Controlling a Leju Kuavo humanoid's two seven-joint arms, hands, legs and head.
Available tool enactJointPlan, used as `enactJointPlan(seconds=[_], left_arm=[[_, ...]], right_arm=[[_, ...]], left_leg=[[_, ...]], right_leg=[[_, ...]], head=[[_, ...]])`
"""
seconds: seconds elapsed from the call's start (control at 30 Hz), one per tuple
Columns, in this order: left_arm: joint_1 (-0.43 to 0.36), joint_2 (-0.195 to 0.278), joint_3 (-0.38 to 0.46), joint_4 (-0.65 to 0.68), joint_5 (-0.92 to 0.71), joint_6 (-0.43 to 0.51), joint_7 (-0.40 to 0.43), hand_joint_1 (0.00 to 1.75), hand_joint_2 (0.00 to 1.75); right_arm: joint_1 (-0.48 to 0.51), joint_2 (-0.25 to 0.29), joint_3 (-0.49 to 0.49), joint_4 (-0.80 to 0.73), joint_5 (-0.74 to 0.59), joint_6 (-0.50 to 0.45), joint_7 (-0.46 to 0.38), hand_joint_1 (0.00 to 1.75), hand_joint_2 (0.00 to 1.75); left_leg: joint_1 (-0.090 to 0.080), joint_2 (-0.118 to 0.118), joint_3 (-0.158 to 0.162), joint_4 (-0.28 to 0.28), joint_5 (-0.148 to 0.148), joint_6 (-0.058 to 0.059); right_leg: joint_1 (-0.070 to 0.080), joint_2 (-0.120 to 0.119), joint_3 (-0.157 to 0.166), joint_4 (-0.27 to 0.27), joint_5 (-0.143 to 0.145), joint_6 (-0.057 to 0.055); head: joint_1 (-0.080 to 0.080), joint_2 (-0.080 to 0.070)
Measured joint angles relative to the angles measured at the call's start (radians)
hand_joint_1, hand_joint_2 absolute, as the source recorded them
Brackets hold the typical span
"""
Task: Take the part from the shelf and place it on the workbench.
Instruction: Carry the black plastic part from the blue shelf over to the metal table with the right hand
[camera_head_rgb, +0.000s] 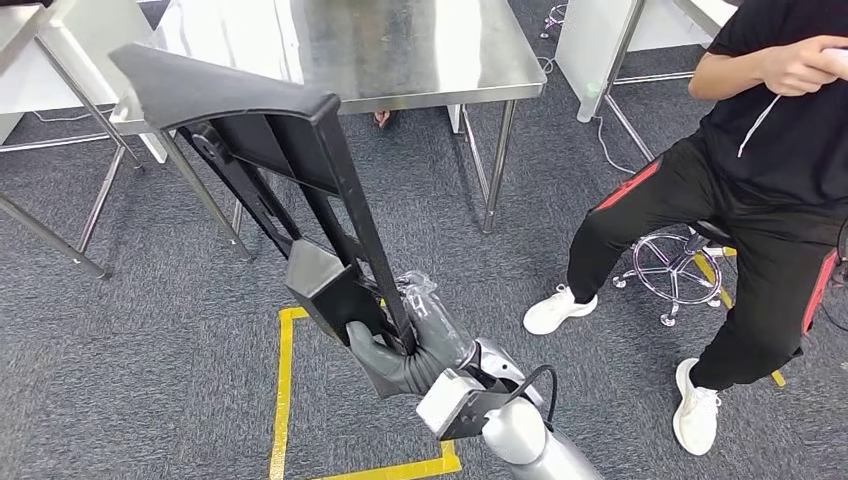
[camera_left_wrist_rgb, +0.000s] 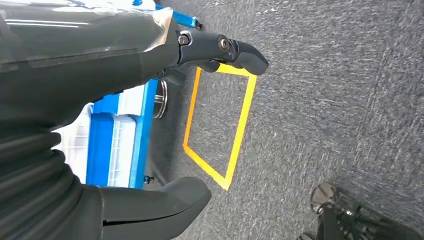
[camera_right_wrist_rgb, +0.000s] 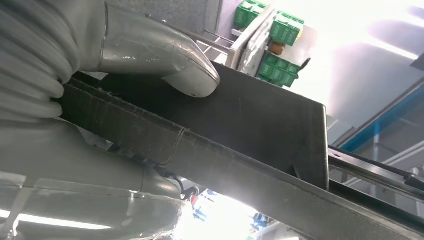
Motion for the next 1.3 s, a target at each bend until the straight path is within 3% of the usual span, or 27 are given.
enactJointPlan(seconds=[0.03,0.07,0.13,0.2,0.23,0.37,0.43,0.5,0.53,0.57,0.6,0.67,0.73,0.87,0.97,1.03,1.1,1.17,1.2,1.3], left_arm=[[0.001,0.0,0.0,0.0,0.0,0.0,0.0,0.0,1.75],[0.002,0.0,0.0,0.0,0.0,0.0,0.0,0.0,1.75],[0.002,0.001,0.0,0.0,0.0,0.0,0.0,0.0,1.75],[0.0,0.002,0.0,0.0,-0.001,0.0,0.0,0.0,1.75],[-0.001,0.002,0.0,0.0,-0.001,0.0,0.0,0.0,1.75],[-0.002,0.002,0.0,0.0,-0.002,0.0,0.0,0.0,1.75],[-0.002,0.001,0.001,0.0,-0.003,0.0,0.0,0.0,1.75],[-0.003,0.001,0.001,0.0,-0.004,0.0,0.0,0.0,1.75],[-0.002,0.0,0.001,0.0,-0.005,0.0,0.0,0.0,1.75],[-0.001,0.0,0.001,0.0,-0.006,0.0,0.0,0.0,1.75],[-0.001,0.0,0.001,0.0,-0.006,0.0,0.0,0.0,1.75],[0.0,-0.001,0.001,0.0,-0.006,0.0,0.0,0.0,1.75],[0.0,-0.001,0.002,0.0,-0.006,0.0,0.0,0.0,1.75],[-0.002,-0.002,0.002,0.0,-0.008,0.0,0.0,0.0,1.75],[-0.002,-0.003,0.001,-0.001,-0.009,0.0,0.0,0.0,1.75],[-0.002,-0.002,0.001,-0.001,-0.009,0.0,0.0,0.0,1.75],[-0.002,-0.002,0.001,-0.001,-0.009,0.0,0.0,0.0,1.75],[-0.001,-0.002,0.001,0.0,-0.009,0.0,0.0,0.0,1.75],[0.0,-0.001,0.001,0.0,-0.01,0.0,0.0,0.0,1.75],[0.0,0.0,0.001,0.0,-0.016,0.001,0.0,0.0,1.75]], right_arm=[[0.001,0.0,0.0,0.0,0.0,0.0,0.0,1.75,1.75],[0.001,0.0,0.0,0.0,0.0,0.0,0.0,1.75,1.75],[0.001,0.0,0.0,0.0,0.0,0.0,0.0,1.75,1.75],[0.0,0.002,0.0,0.0,0.0,0.0,0.0,1.75,1.75],[0.0,0.003,0.0,0.0,0.0,0.0,0.0,1.75,1.75],[-0.001,0.004,0.0,-0.001,0.0,0.0,0.0,1.75,1.75],[-0.003,0.004,0.0,-0.002,-0.001,0.0,0.0,1.75,1.75],[0.0,0.001,0.0,-0.001,-0.001,0.0,0.0,1.75,1.75],[0.002,-0.001,0.0,0.0,-0.001,0.0,0.0,1.75,1.75],[0.004,-0.003,0.0,0.0,-0.001,0.0,0.0,1.75,1.75],[0.005,-0.005,0.0,0.0,-0.001,0.0,0.0,1.75,1.75],[0.005,-0.006,0.0,0.0,-0.001,0.0,0.0,1.75,1.75],[0.004,-0.006,0.0,0.0,-0.001,0.0,0.0,1.75,1.75],[0.003,-0.004,0.0,0.0,0.0,0.0,0.0,1.75,1.75],[0.0,-0.001,0.0,0.0,0.0,0.0,0.0,1.75,1.75],[-0.001,0.0,0.0,0.0,0.0,0.0,0.0,1.75,1.75],[-0.001,0.0,0.0,0.0,0.0,0.0,0.0,1.75,1.75],[-0.001,0.0,0.0,0.0,0.0,0.0,0.0,1.75,1.75],[0.001,0.0,0.0,0.001,0.0,0.0,0.0,1.75,1.75],[0.003,0.001,0.0,0.003,0.001,-0.001,0.0,1.75,1.75]], left_leg=[[0.0,0.0,-0.029,0.041,-0.005,-0.001],[0.001,0.001,-0.039,0.043,0.011,-0.001],[0.001,0.004,0.001,-0.061,0.088,0.005],[-0.005,0.011,0.062,-0.181,0.132,0.013],[-0.009,0.014,0.079,-0.21,0.134,0.017],[-0.014,0.011,0.102,-0.234,0.12,0.04],[-0.01,0.01,0.121,-0.248,0.118,0.052],[-0.012,0.009,0.13,-0.25,0.109,0.061],[-0.013,0.007,0.135,-0.25,0.104,0.063],[-0.013,0.004,0.14,-0.249,0.099,0.063],[-0.014,0.002,0.147,-0.249,0.094,0.062],[-0.014,-0.003,0.163,-0.248,0.08,0.056],[-0.018,-0.006,0.172,-0.244,0.065,0.046],[-0.012,-0.003,0.174,-0.235,0.046,0.025],[-0.007,0.002,0.124,-0.131,0.0,0.01],[-0.005,0.002,0.094,-0.078,-0.02,0.006],[-0.005,0.002,0.093,-0.075,-0.021,0.006],[-0.005,0.002,0.063,-0.031,-0.035,0.004],[-0.003,0.003,0.039,-0.018,-0.018,0.002],[-0.006,0.012,0.072,-0.172,0.1,0.013]], right_leg=[[0.002,0.0,0.002,0.0,-0.003,-0.003],[0.003,0.0,0.006,0.0,-0.006,-0.004],[0.003,0.001,0.019,0.0,-0.015,-0.002],[0.007,0.002,0.029,0.0,-0.026,0.006],[0.009,0.002,0.031,-0.001,-0.03,0.011],[0.014,-0.002,0.031,0.002,-0.045,0.03],[0.015,-0.003,-0.007,0.078,-0.075,0.03],[0.015,-0.002,-0.088,0.21,-0.114,0.026],[0.015,-0.002,-0.125,0.26,-0.121,0.028],[0.015,-0.002,-0.146,0.275,-0.112,0.034],[0.015,-0.003,-0.146,0.251,-0.086,0.042],[0.013,-0.002,-0.099,0.116,-0.007,0.056],[0.012,-0.001,-0.058,0.017,0.038,0.049],[0.011,0.003,-0.04,-0.003,0.034,0.015],[0.006,0.004,-0.02,-0.008,0.024,-0.005],[0.006,0.004,-0.016,-0.007,0.021,-0.01],[0.006,0.004,-0.016,-0.007,0.021,-0.01],[0.006,0.004,-0.014,-0.007,0.018,-0.012],[0.006,0.005,-0.008,-0.007,0.012,-0.011],[0.013,0.009,0.027,-0.01,-0.023,0.011]], head=[[0.0,0.0],[0.0,0.0],[0.0,0.0],[0.0,0.0],[0.0,0.0],[0.001,0.0],[0.002,0.0],[0.002,0.0],[0.002,0.0],[0.002,0.0],[0.002,0.0],[0.002,0.0],[0.002,0.0],[0.0,0.0],[-0.002,0.0],[-0.002,0.0],[-0.002,0.0],[-0.002,0.0],[-0.002,0.0],[-0.002,0.0]])
